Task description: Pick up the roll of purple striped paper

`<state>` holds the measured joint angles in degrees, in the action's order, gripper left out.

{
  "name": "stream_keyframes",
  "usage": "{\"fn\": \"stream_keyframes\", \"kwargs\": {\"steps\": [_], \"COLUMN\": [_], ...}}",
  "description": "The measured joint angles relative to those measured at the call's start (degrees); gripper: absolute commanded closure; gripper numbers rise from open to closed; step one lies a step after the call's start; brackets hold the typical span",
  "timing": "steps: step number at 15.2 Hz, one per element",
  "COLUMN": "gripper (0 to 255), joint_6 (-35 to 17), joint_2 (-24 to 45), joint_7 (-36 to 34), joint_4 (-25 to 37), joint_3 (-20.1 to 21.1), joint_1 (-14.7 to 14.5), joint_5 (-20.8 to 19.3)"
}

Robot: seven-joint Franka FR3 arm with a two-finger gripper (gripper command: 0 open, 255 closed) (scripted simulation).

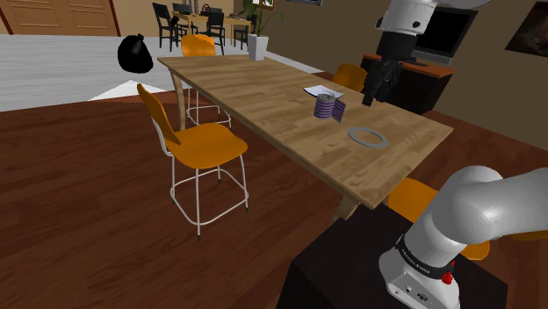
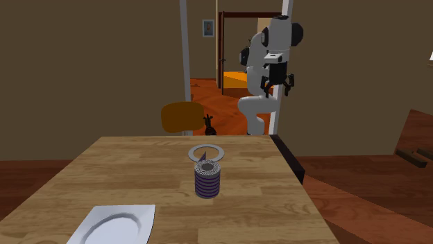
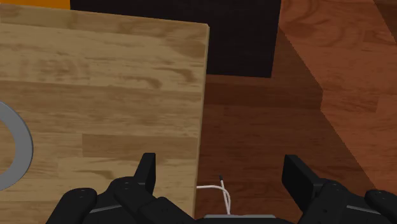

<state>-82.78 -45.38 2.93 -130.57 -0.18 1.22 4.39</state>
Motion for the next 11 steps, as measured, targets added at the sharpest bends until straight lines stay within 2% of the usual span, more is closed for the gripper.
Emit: {"fn": "stream_keyframes", "kwargs": {"steps": [5, 11], "gripper": [0, 0], "joint_6": [-3.5, -10.6], "joint_2": [2.7, 11.7], "joint_7": [2.8, 7.9], "joint_4": [-0.6, 2.0], "joint_3": [-2.3, -6.6], "joint_1": [0.9, 2.5], "joint_5": [-2.2, -5.6]}}
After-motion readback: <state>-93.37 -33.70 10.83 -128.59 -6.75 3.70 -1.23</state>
